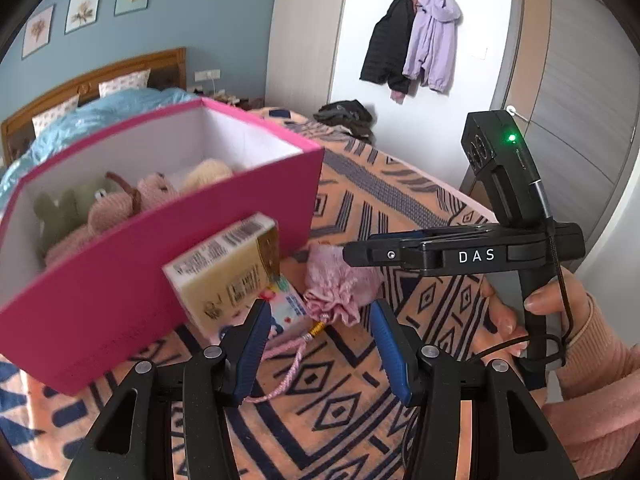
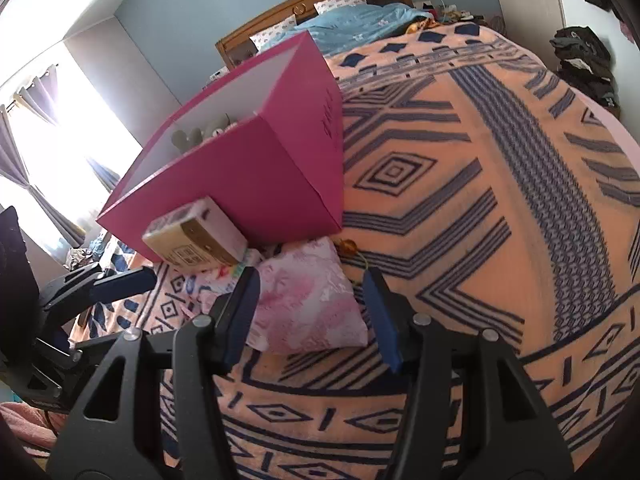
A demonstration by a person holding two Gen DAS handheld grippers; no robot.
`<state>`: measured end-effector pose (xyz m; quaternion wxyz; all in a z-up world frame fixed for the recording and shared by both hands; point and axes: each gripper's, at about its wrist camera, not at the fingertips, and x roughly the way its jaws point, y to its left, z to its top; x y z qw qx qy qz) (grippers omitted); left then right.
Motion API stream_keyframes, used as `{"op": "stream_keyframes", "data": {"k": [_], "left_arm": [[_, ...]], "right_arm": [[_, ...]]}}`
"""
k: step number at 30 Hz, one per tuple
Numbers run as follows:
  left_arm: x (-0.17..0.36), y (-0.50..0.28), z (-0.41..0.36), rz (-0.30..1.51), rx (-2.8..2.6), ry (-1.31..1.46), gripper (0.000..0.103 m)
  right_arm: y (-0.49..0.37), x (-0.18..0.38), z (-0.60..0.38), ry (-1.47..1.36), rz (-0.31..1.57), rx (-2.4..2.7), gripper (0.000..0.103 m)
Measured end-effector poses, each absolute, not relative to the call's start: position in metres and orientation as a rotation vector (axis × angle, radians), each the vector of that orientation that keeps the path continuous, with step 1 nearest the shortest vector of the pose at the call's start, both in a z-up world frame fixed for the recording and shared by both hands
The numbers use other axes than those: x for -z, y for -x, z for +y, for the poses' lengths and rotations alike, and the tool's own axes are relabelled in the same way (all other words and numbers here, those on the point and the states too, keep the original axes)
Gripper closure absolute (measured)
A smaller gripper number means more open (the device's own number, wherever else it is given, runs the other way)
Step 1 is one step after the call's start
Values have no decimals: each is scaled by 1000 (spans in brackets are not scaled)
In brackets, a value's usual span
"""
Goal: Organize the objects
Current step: 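Withdraw both grippers from the box toward the pink drawstring pouch, then close both grippers together on the pink brocade drawstring pouch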
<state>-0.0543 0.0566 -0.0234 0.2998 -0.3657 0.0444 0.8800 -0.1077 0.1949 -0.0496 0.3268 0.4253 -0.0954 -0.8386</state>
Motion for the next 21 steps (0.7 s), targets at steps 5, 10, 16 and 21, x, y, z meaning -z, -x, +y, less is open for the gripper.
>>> {"op": "stream_keyframes", "data": {"k": [5, 10, 16, 21], "left_arm": [[32, 57, 59, 97, -2323, 1006, 50], [36, 58, 62, 79, -2306, 1032, 50], [40, 60, 69, 83, -2288, 1055, 52], [44, 60, 71, 81, -2274, 1072, 57]], "right_arm": [[108, 56, 197, -1132, -259, 2189, 47], [109, 58, 194, -1132, -270, 2169, 45], [113, 61, 190, -1137, -270, 2162, 44], [113, 64, 190, -1145, -258, 2156, 41]]}}
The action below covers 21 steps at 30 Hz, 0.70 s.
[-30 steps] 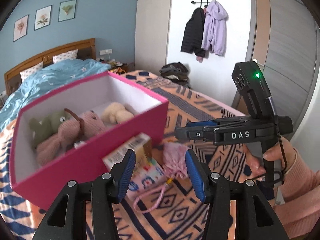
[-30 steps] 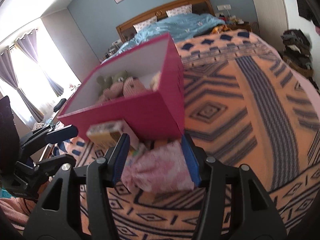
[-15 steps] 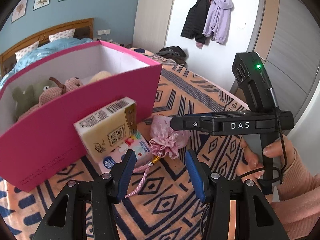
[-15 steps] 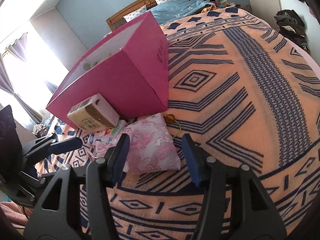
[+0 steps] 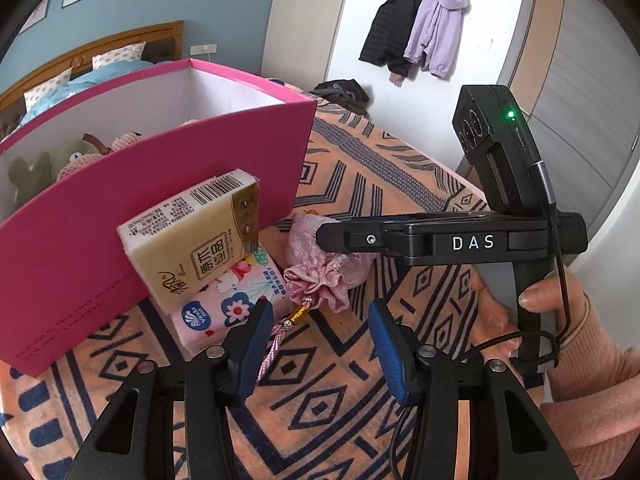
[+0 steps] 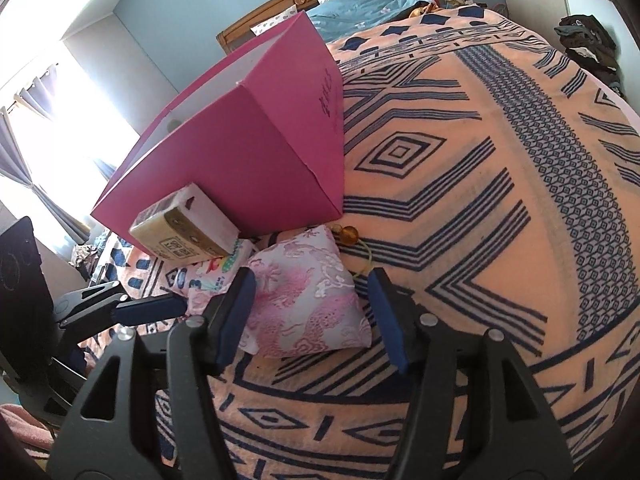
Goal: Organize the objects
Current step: 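Close both grippers together on the pink brocade drawstring pouch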
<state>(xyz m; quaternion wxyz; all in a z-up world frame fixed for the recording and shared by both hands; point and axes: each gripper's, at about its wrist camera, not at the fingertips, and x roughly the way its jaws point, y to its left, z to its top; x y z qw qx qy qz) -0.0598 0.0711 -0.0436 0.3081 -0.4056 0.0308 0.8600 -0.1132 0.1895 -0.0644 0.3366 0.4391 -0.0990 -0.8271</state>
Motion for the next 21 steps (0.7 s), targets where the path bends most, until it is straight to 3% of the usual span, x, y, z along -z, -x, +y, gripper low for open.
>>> {"op": "stream_keyframes", "data": {"k": [8, 21], "left_arm": [[51, 59, 76, 86, -2241, 1104, 61], [59, 63, 76, 55, -2212, 1149, 61]], "right_arm": [[108, 68, 184, -1138, -195, 2137, 41], [101, 69, 187, -1127, -142, 2157, 65]]}}
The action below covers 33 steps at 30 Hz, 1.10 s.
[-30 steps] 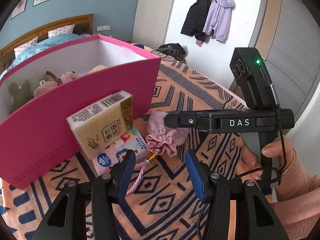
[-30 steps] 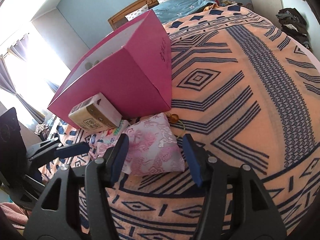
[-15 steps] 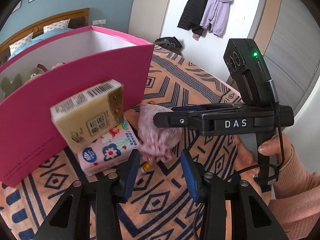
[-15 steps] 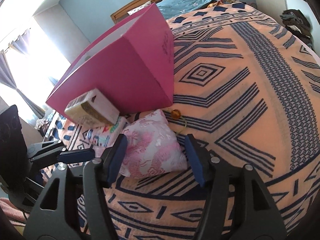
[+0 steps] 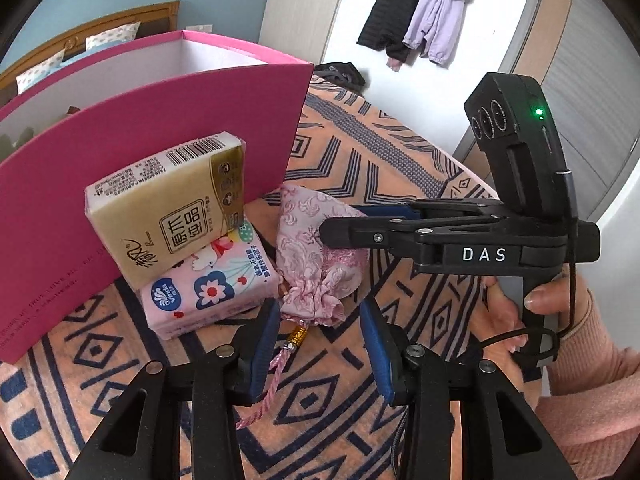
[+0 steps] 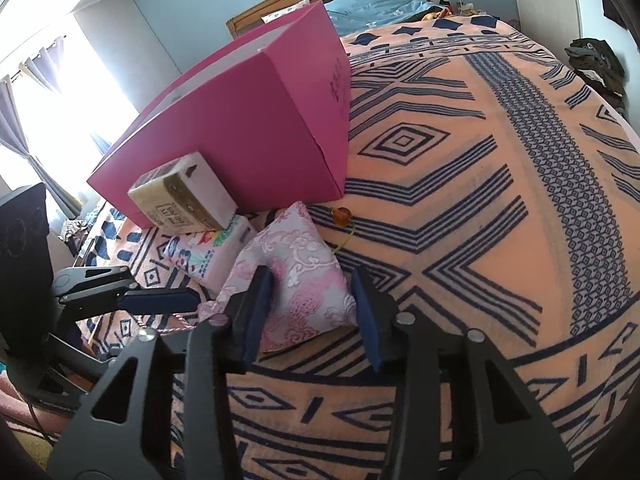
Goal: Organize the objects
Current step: 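Close both grippers together on the pink brocade drawstring pouch, then carry the pouch over the pink box and open both grippers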
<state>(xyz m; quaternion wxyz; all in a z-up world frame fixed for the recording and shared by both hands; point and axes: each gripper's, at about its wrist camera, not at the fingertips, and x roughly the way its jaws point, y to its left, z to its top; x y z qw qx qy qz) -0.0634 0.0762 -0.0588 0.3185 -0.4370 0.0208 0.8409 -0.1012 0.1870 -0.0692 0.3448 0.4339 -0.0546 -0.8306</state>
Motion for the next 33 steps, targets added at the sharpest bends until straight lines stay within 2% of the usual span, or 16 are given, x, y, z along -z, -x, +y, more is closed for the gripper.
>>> {"op": "stream_keyframes", "data": {"k": [8, 14, 18, 33], "left_arm": [[64, 65, 81, 31, -2164, 1177, 60], [60, 61, 83, 25, -2154, 1149, 61], [55, 58, 83, 10, -2151, 1124, 68], [13, 42, 67, 9, -2210, 985, 70]], "right_arm": [[95, 61, 190, -1090, -169, 2139, 76], [88, 48, 196, -1053, -203, 2129, 77], [85, 41, 198, -1030, -210, 2131, 78], [74, -3, 199, -886, -213, 2139, 78]]}}
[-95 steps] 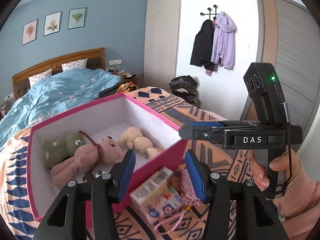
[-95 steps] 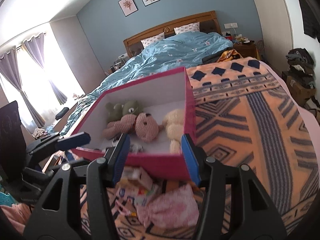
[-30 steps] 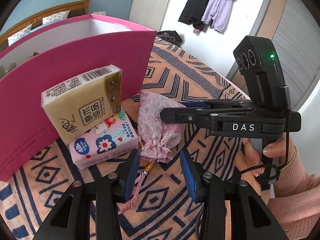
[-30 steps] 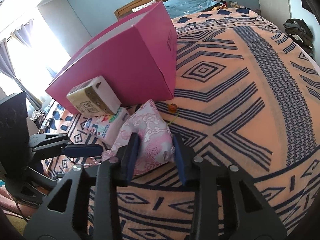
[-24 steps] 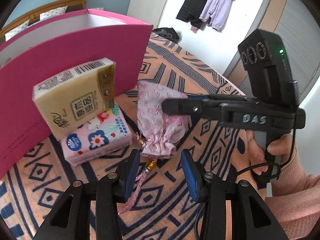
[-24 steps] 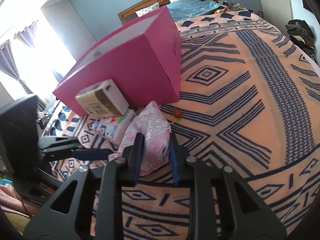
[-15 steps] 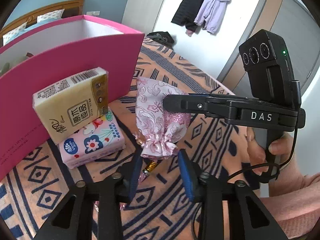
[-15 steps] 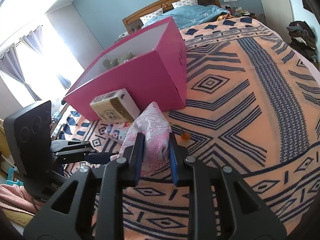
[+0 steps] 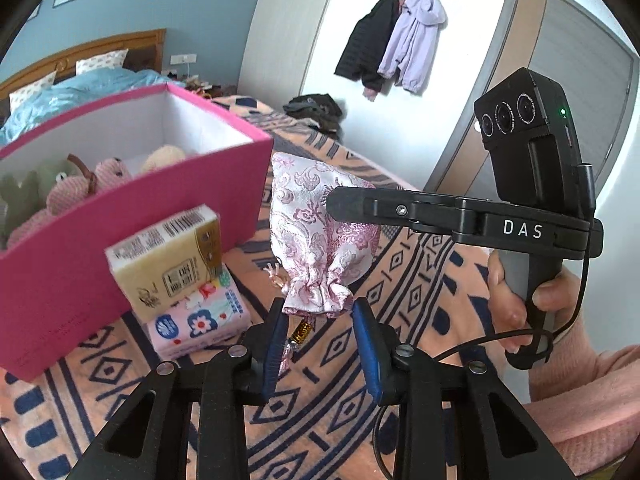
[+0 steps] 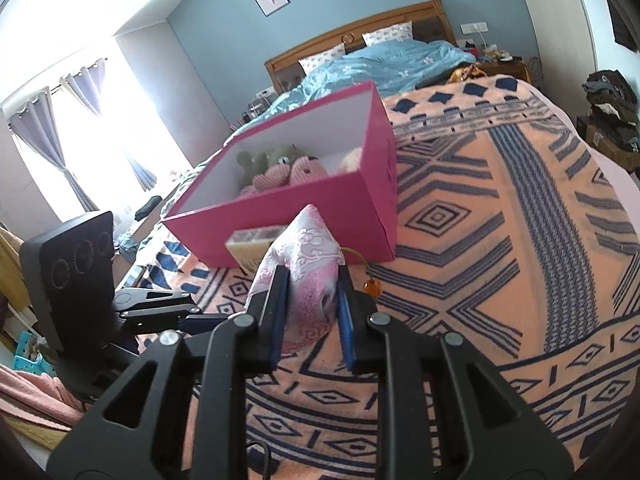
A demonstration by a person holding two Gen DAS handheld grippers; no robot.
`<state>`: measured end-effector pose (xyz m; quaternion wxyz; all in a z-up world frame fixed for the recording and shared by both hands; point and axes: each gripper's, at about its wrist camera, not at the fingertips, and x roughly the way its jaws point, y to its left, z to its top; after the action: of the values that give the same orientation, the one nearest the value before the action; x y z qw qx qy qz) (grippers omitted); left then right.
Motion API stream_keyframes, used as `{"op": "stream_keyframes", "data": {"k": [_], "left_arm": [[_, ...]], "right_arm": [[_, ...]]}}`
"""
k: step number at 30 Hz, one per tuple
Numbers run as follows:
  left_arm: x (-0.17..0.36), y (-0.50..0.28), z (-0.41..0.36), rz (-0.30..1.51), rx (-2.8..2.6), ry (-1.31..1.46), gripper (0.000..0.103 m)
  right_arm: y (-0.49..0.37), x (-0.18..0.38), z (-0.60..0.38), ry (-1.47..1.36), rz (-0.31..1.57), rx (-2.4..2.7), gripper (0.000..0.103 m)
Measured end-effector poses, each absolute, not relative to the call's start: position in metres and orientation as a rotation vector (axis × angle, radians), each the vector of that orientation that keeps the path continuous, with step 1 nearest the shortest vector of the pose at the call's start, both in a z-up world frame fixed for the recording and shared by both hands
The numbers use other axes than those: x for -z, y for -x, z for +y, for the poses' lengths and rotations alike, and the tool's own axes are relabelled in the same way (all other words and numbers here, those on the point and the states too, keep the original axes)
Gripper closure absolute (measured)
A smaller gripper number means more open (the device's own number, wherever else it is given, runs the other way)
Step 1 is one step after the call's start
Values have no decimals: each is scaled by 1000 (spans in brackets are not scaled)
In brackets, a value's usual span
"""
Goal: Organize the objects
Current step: 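Carry the pouch over the pink box and open both grippers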
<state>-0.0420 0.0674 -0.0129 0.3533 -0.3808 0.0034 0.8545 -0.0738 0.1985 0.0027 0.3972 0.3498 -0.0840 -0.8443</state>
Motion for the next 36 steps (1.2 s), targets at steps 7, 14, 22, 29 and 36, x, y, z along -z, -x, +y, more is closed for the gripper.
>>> {"op": "stream_keyframes", "data": {"k": [7, 14, 22, 29, 36], "left_arm": [[-5, 45, 66, 7, -2249, 930, 70], [-23, 56, 58, 0, -2298, 892, 70], [-39, 71, 52, -3, -2352, 860, 70], [-51, 81, 45, 5, -2394, 825, 70], [-67, 99, 40, 23, -2442, 783, 70]], "right_arm": [[75, -24, 193, -823, -195, 2133, 78], [84, -46, 182, -758, -168, 2126, 78], [95, -66, 168, -705, -158, 2112, 78], [106, -80, 158, -677, -152, 2101, 79], [118, -98, 151, -641, -150, 2098, 79]]}}
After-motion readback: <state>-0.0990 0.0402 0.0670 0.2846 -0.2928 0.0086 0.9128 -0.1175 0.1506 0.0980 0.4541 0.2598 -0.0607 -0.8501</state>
